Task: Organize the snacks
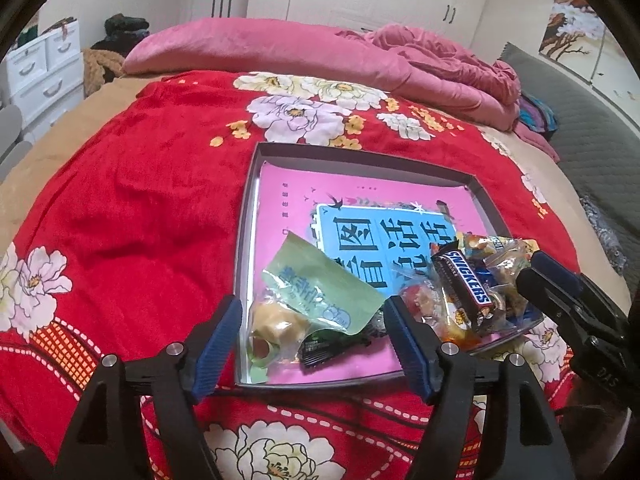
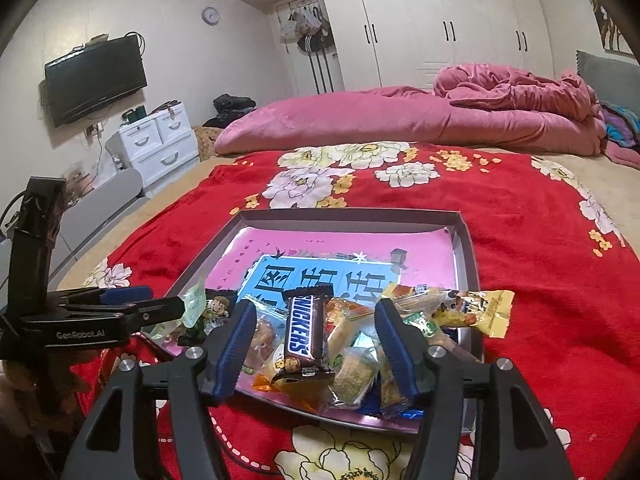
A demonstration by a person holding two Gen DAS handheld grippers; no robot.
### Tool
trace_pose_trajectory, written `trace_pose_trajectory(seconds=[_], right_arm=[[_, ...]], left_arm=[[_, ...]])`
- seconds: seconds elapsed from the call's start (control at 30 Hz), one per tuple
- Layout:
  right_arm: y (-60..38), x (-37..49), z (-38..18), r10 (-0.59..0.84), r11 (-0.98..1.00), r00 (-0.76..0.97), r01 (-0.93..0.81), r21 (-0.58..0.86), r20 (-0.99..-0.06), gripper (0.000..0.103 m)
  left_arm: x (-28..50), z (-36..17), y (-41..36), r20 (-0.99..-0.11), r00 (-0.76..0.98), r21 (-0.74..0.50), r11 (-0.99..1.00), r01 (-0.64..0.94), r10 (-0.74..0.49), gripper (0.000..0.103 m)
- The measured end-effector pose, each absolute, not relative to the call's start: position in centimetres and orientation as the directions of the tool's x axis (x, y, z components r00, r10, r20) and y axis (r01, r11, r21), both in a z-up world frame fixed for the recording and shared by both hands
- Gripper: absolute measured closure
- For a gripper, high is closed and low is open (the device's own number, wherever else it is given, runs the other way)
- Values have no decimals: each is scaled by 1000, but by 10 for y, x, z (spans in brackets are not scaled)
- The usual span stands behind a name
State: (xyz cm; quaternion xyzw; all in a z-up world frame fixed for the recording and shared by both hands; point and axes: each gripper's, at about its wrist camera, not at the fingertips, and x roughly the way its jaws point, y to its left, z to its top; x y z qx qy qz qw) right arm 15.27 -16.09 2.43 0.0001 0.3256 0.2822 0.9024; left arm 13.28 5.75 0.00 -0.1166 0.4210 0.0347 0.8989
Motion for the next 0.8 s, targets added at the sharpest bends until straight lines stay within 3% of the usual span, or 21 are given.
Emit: trace_pose_trajectory(seconds=[0.53, 0.8], right_arm=[[-180, 135, 46, 463, 879, 726, -450, 158, -508, 22], [-187, 119, 46, 419, 902, 735, -402, 155, -533, 17]], left_arm=[[112, 15, 44, -747, 664, -151, 972, -179, 6, 26], [86, 12, 30, -758, 653, -167, 969, -181, -9, 25]])
